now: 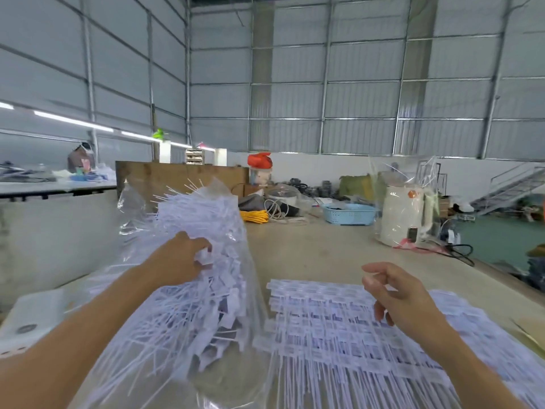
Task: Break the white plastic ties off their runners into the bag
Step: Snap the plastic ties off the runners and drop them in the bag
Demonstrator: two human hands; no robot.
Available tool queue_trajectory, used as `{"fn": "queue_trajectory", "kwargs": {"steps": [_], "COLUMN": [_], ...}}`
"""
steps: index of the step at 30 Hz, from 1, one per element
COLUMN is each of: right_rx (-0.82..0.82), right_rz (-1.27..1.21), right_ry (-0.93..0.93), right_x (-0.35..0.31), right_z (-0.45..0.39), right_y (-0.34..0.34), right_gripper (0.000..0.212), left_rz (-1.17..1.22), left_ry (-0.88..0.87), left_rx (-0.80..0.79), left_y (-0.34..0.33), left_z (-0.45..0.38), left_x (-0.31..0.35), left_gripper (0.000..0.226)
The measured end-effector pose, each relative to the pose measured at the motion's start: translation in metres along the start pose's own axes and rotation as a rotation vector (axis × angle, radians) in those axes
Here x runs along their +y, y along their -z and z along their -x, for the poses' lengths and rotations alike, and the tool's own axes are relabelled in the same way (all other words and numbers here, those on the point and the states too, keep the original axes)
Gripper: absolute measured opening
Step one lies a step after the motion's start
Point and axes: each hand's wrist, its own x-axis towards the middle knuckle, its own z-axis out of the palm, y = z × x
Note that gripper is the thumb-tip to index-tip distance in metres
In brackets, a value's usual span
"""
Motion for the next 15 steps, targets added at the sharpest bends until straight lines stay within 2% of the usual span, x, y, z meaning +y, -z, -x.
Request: {"fn": "queue_trajectory", "kwargs": {"steps": [3,6,9,13,15], "right_rx": [-0.022,-0.024,-0.030,-0.061,-0.067], "right_rz": [0.002,0.021,0.046,0.074,0.092], "right_ry": [0.005,0.013,0.012,0.008,0.012], "right_x": [0.000,0.000,0.001,0.002,0.003], "right_z": [0.002,0.003,0.003,0.002,0.001], "right_y": [-0.001,-0.001,0.000,0.002,0.002], "right_gripper": [0.013,0.013,0.013,0.016,0.014], "left_rz": [-0.070,-0.167,-0.150,-0.129,-0.075], "left_ry": [0.039,0.168,0.267,0.311,0.320], "left_rx": [0.007,-0.008,0.001,-0.130,-0.142], "left_y": [-0.023,-0.037,-0.044,-0.028,-0.016], "left_z": [-0.013,-0.020,-0.022,-0.022,-0.018], "left_x": [0.001,0.002,0.001,0.013,0.022], "left_gripper": [0.062,0.077,0.085,0.114,0.122]}}
